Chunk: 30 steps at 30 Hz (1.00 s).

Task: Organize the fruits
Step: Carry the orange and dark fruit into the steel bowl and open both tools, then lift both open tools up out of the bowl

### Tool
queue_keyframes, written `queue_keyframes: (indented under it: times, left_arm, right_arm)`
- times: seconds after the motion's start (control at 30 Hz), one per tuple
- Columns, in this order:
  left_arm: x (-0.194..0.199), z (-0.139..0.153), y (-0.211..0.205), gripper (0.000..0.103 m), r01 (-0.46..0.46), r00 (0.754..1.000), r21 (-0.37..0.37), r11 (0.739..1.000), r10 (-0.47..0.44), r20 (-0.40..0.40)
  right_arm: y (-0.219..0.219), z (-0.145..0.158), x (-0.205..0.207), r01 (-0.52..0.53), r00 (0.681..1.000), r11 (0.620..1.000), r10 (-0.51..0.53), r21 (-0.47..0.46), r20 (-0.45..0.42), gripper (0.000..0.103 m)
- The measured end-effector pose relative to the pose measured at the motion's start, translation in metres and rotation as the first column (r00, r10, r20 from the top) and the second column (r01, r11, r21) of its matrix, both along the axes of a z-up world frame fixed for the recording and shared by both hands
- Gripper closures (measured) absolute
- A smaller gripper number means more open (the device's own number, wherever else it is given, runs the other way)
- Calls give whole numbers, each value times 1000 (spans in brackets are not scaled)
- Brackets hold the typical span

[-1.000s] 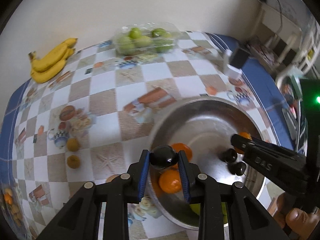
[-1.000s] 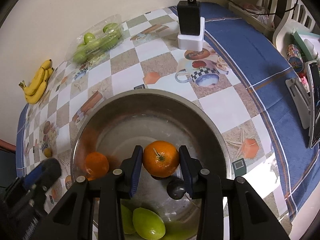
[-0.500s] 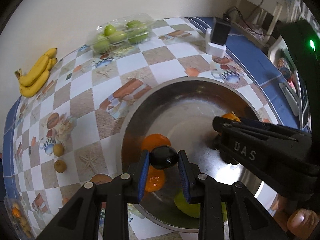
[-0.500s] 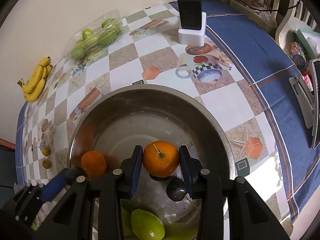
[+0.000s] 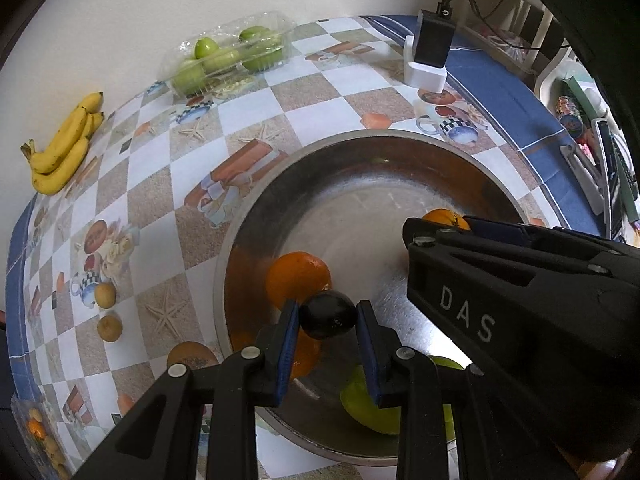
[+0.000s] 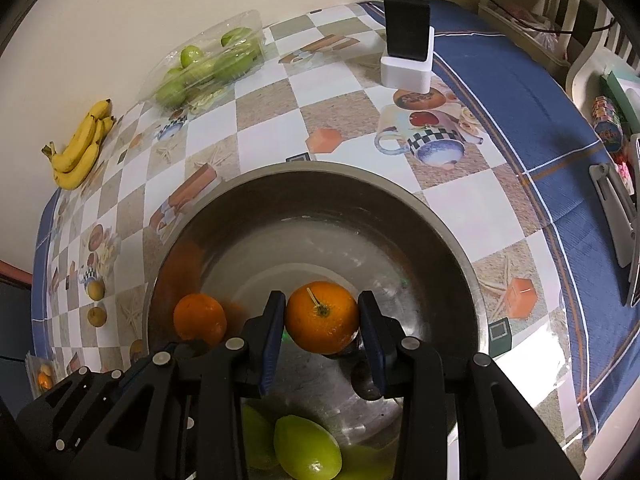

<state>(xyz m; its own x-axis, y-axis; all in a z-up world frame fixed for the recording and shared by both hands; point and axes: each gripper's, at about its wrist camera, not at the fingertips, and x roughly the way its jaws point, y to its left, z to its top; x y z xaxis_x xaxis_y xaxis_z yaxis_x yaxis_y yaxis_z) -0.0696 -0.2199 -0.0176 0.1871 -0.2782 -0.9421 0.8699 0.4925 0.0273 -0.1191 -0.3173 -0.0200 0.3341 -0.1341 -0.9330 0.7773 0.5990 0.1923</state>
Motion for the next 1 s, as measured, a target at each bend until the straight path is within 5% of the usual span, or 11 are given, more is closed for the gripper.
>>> queue_keyframes:
  times: [0.73, 1.0]
  left_arm:
    - [11, 10, 4, 62, -41, 998, -40, 998, 39, -48]
    - [49, 18, 27, 58, -213, 975, -83, 974, 206, -81]
  right_arm:
    - [4, 11, -2, 2, 1000, 1000, -2, -17, 21, 57]
    - [2, 9, -4, 12, 1000, 1000, -12, -11, 14, 57]
